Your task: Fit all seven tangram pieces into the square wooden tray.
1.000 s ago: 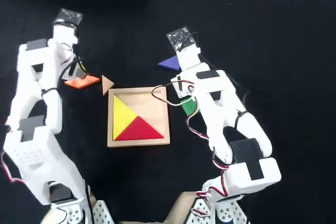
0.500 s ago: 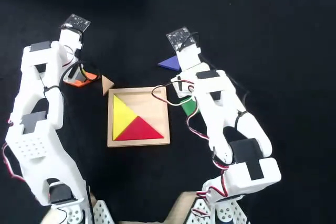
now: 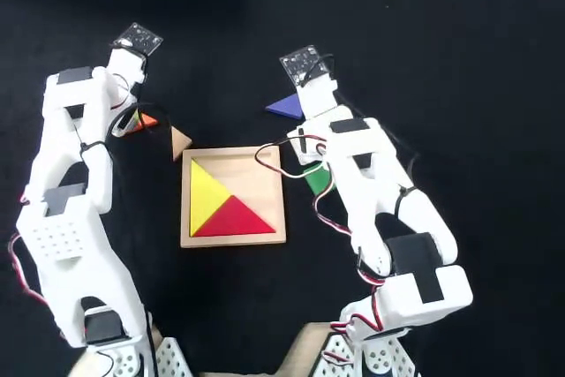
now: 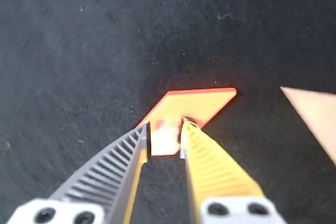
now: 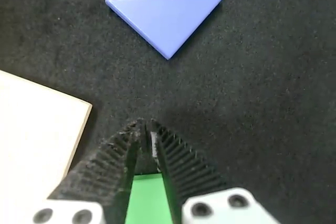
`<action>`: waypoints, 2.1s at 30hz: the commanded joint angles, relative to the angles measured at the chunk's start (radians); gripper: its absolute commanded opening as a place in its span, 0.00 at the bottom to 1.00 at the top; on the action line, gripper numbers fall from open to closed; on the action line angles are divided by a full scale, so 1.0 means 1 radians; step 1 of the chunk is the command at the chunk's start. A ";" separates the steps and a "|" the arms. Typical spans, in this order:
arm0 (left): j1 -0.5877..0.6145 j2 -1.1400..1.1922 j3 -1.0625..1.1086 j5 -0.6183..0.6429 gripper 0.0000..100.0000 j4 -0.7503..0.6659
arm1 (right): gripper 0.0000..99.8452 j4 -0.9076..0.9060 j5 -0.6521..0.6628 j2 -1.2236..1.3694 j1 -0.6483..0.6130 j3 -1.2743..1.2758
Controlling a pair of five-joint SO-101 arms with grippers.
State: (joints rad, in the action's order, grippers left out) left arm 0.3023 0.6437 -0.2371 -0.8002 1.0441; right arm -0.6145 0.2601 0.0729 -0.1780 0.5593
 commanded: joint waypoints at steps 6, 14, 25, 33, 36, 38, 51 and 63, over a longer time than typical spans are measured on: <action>-0.002 0.118 -0.262 -0.048 0.22 0.213 | 0.01 0.017 -0.002 -0.054 0.009 0.001; -0.005 0.276 -0.522 -0.046 0.22 0.334 | 0.01 0.017 -0.002 -0.054 0.011 0.001; -0.004 0.344 -0.914 -0.103 0.23 0.621 | 0.01 0.017 0.000 -0.054 0.009 0.001; -0.010 0.448 -0.915 -0.123 0.24 0.575 | 0.01 0.017 0.000 -0.054 0.011 0.001; -0.008 0.460 -0.915 -0.078 0.24 0.546 | 0.01 0.017 0.000 -0.054 0.011 0.001; -0.012 0.459 -0.915 -0.075 0.24 0.548 | 0.01 0.017 0.000 -0.054 0.011 0.001; -0.030 0.531 -0.938 -0.170 0.24 0.568 | 0.01 0.017 0.000 -0.054 0.009 0.001; -0.022 0.566 -0.938 -0.176 0.23 0.520 | 0.01 0.015 0.000 -0.054 0.009 0.001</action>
State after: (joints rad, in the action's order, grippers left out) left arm 0.2915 1.1945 -1.1822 -0.9674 1.5750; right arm -0.6145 0.2601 0.0729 -0.1780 0.5608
